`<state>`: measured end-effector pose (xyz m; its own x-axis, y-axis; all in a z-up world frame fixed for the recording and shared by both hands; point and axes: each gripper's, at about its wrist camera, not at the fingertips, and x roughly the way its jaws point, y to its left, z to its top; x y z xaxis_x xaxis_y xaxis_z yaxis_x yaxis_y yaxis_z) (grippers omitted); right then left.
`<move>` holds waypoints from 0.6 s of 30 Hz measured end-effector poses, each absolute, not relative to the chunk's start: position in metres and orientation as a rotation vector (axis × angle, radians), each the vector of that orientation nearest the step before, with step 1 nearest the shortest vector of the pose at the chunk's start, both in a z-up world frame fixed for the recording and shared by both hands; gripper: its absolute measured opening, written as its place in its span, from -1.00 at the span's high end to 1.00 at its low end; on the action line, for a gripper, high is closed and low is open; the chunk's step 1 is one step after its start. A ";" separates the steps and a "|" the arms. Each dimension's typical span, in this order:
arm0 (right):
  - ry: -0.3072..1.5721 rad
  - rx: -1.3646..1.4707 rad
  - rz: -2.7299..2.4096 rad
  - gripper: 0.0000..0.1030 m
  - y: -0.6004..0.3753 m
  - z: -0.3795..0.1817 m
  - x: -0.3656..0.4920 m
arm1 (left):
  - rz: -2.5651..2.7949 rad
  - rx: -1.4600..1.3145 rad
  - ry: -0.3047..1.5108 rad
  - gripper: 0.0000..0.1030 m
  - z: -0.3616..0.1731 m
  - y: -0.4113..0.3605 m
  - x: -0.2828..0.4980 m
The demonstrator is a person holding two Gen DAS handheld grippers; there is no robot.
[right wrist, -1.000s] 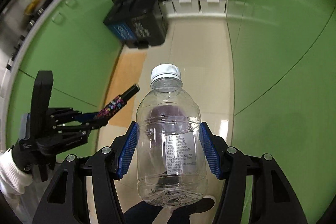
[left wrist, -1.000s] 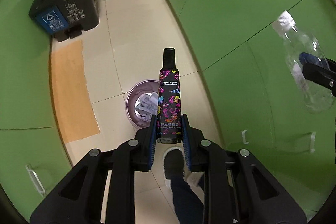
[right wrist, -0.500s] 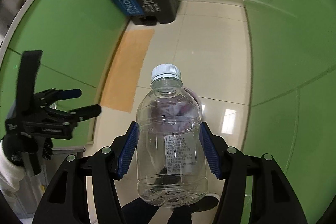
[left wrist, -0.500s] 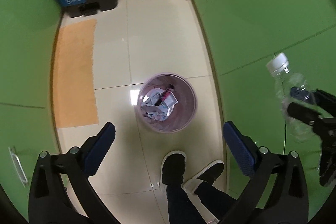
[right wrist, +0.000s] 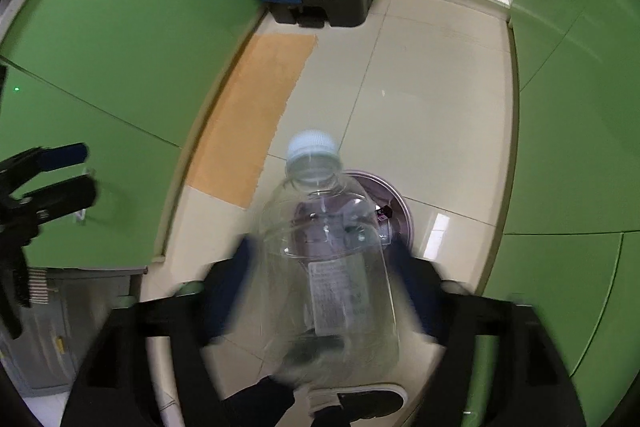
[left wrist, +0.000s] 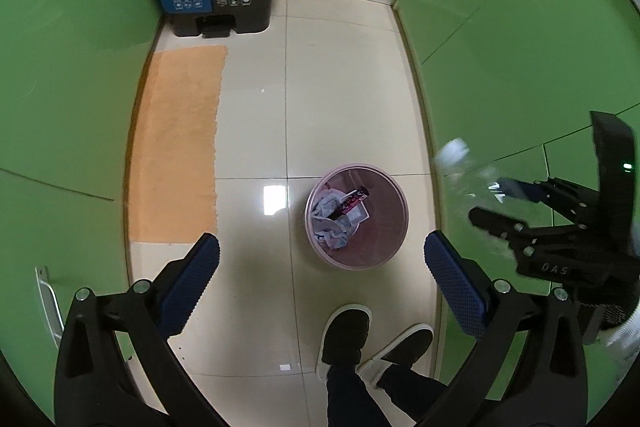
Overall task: Collect trash
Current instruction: 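Raise both tools back up over the counter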
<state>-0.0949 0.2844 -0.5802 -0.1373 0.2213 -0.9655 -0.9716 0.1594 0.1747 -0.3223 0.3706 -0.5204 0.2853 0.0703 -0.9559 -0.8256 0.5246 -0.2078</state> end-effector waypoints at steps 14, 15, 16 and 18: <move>1.268 -0.844 1.176 -0.88 0.264 -0.554 -0.075 | 0.691 -0.820 1.130 -0.94 -0.491 0.344 -0.304; 1.263 -0.839 1.172 -0.88 0.262 -0.544 -0.074 | 0.687 -0.816 1.129 -0.94 -0.485 0.342 -0.301; 1.256 -0.830 1.166 -0.88 0.258 -0.529 -0.072 | 0.681 -0.809 1.127 -0.94 -0.475 0.338 -0.297; 1.248 -0.808 1.157 -0.88 0.251 -0.501 -0.066 | 0.671 -0.791 1.125 -0.94 -0.451 0.332 -0.288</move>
<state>-0.0660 0.2506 -0.5010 -0.0671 0.2126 -0.9748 -0.9561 0.2658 0.1237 -0.2883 0.3316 -0.4513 0.2970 0.0738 -0.9520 -0.8030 0.5588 -0.2072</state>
